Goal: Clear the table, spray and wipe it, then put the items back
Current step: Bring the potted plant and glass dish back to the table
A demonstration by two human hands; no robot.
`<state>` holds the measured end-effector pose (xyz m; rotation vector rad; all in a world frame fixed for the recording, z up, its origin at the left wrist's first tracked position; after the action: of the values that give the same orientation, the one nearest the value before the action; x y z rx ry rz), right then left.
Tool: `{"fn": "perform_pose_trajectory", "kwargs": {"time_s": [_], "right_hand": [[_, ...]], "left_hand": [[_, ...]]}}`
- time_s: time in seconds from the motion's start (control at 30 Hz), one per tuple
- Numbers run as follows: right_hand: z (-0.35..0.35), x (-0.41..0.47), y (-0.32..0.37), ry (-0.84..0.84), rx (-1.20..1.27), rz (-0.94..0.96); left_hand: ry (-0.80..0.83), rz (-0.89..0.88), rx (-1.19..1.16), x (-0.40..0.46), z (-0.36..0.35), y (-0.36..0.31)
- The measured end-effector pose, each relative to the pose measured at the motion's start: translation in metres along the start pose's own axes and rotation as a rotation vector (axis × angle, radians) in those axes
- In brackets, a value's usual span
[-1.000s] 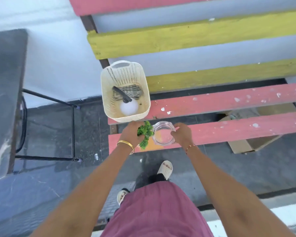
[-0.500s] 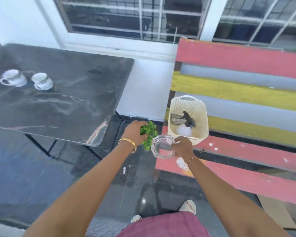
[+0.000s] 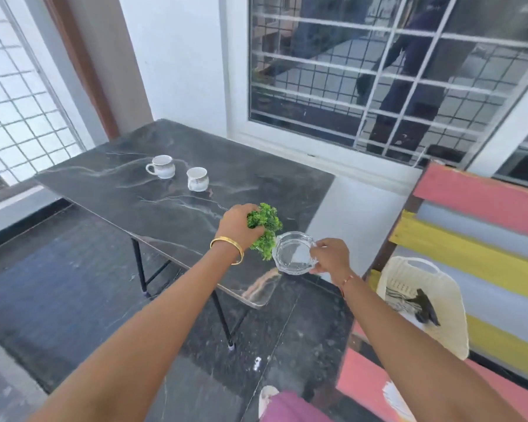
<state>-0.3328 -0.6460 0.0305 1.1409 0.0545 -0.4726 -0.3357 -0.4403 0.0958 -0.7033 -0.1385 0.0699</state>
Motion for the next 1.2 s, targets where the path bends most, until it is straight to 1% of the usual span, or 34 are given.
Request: {"fn": "perform_pose_trajectory", "kwargs": {"time_s": [0.13,0.27,0.47,0.63,0.73,0.83,0.9,0.97,1.2], "right_hand": [[-0.041,0.036,0.032,0.044,0.001,0.033],[-0.072,0.072,0.054,0.053,0.052,0.03],[-0.111,0.139,0.08,0.01,0.117,-0.039],[-0.122,0.171,0.088,-0.062,0.157,-0.102],[-0.123,0.183,0.087,-0.098,0.196,-0.138],[-0.125,0.197,0.085,-0.146,0.223,-0.187],[-0.126,0.206,0.085,-0.144,0.212,-0.213],[-0.128,0.217,0.088,-0.132,0.227,-0.239],[-0.145,0.255,0.091,-0.228,0.247,-0.334]], "left_hand": [[-0.059,0.062,-0.027,0.042,0.024,0.024],[-0.073,0.083,-0.056,0.087,0.034,0.04],[-0.018,0.107,-0.03,0.163,0.036,0.062],[0.001,0.131,-0.022,0.206,0.028,0.073],[0.037,0.131,-0.044,0.226,0.018,0.074],[0.077,0.089,-0.029,0.25,0.009,0.074],[0.11,0.073,-0.033,0.264,0.003,0.075],[0.151,0.053,-0.047,0.283,-0.005,0.075],[0.331,-0.042,-0.054,0.344,-0.029,0.075]]}}
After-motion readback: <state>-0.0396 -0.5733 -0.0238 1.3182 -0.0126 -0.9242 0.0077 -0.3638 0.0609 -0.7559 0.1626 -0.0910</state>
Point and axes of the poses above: each hand's wrist, its own x-axis towards the middle knuckle, its own z-axis out of the back of the hand, y = z × x, the point moved 3 cm from there along x, towards the middle knuckle, and after that the axes turned 4 degrees about -y, right-handed, at the moved point
